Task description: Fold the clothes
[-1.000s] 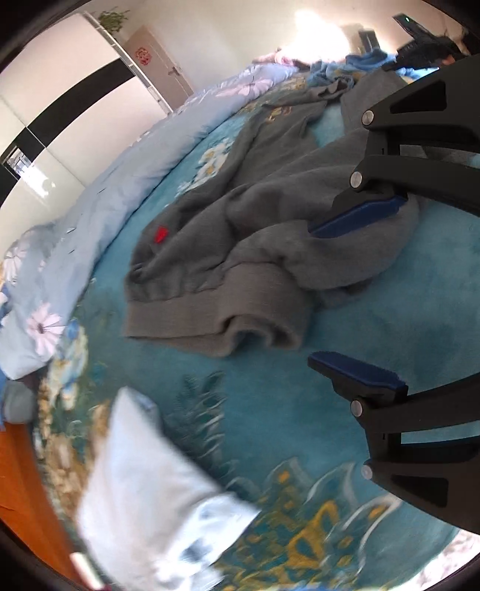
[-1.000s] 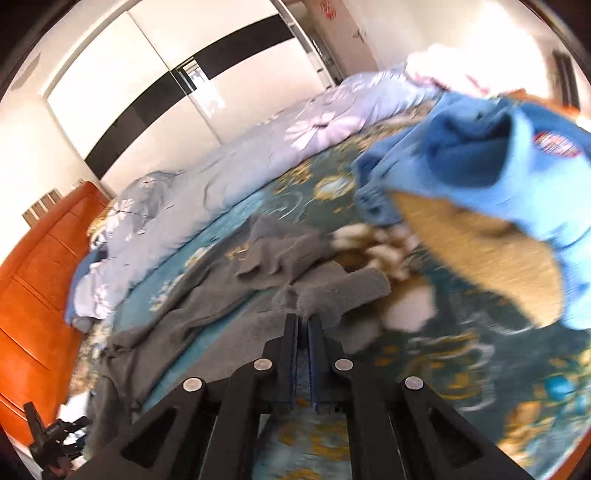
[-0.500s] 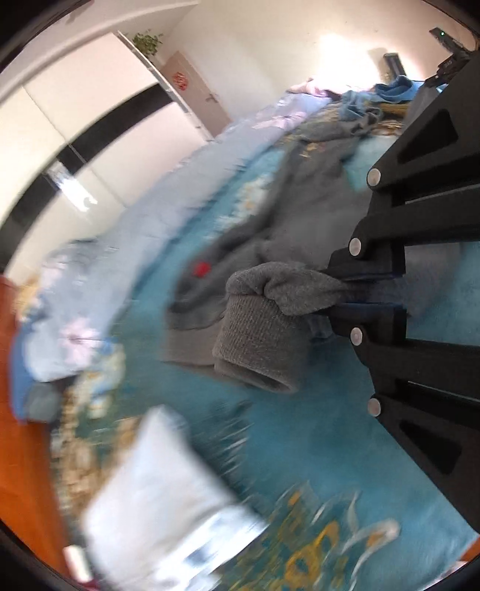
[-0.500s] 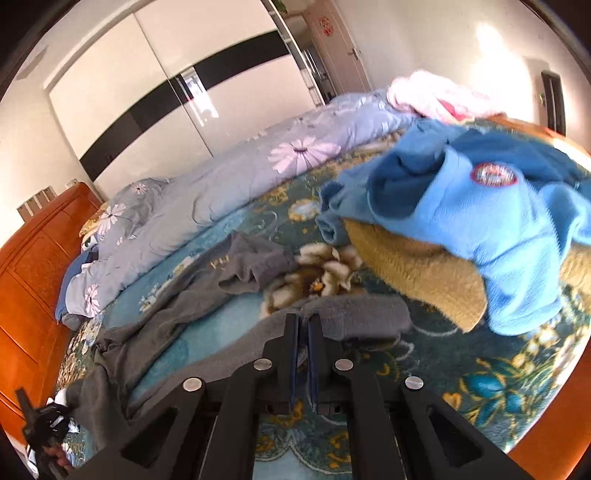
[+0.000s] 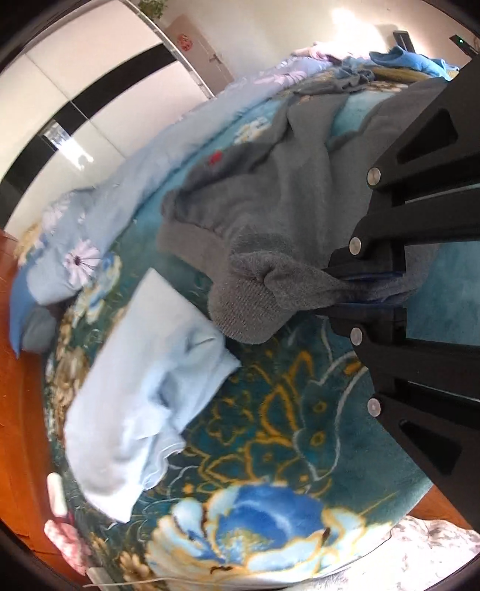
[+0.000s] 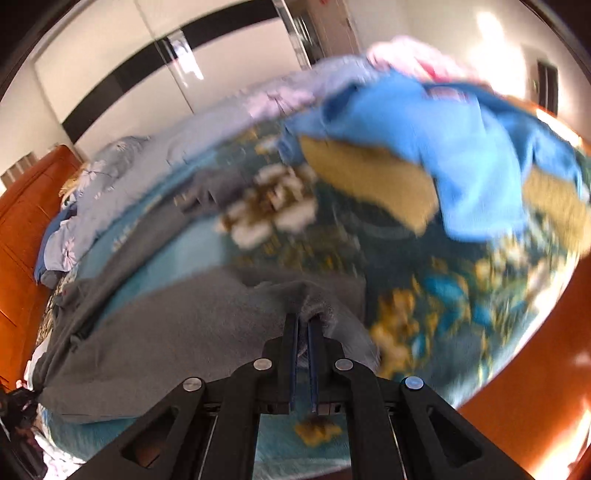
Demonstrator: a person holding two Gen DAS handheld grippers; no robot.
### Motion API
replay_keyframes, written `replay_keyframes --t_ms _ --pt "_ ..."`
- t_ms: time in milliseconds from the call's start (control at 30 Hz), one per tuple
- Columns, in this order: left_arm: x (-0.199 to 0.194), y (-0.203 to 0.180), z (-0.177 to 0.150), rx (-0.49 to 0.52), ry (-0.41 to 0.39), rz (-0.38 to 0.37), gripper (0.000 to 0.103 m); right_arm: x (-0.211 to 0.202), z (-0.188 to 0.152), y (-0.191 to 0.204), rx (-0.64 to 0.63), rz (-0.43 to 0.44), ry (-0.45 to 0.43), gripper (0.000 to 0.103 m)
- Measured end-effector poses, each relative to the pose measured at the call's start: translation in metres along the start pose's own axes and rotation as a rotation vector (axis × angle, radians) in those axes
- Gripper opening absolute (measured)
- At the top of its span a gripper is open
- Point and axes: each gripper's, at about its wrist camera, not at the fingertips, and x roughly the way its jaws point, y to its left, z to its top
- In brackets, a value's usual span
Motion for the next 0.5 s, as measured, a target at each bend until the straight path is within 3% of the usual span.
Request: replay_keyframes --t_ms 67,233,400,500 --pt "0.0 -0.008 -0.003 0.029 -0.005 0.01 0.011 0.003 -0.002 -0.003 0.021 0.005 0.013 0.005" --pt "-0.002 -0.018 0.0 0.039 -0.023 0.009 0.011 -0.016 0.041 0.025 -0.028 0.05 -0.071 0.005" --pt "-0.011 -0.024 -0.001 0.062 -0.037 -0.011 0.011 -0.064 0.087 0.067 -0.139 0.114 -0.228 0.005" --pt "-0.012 -0.024 -0.003 0.079 -0.031 -0.012 0.011 -0.08 0.078 0.059 -0.151 0.088 -0.273 0.005"
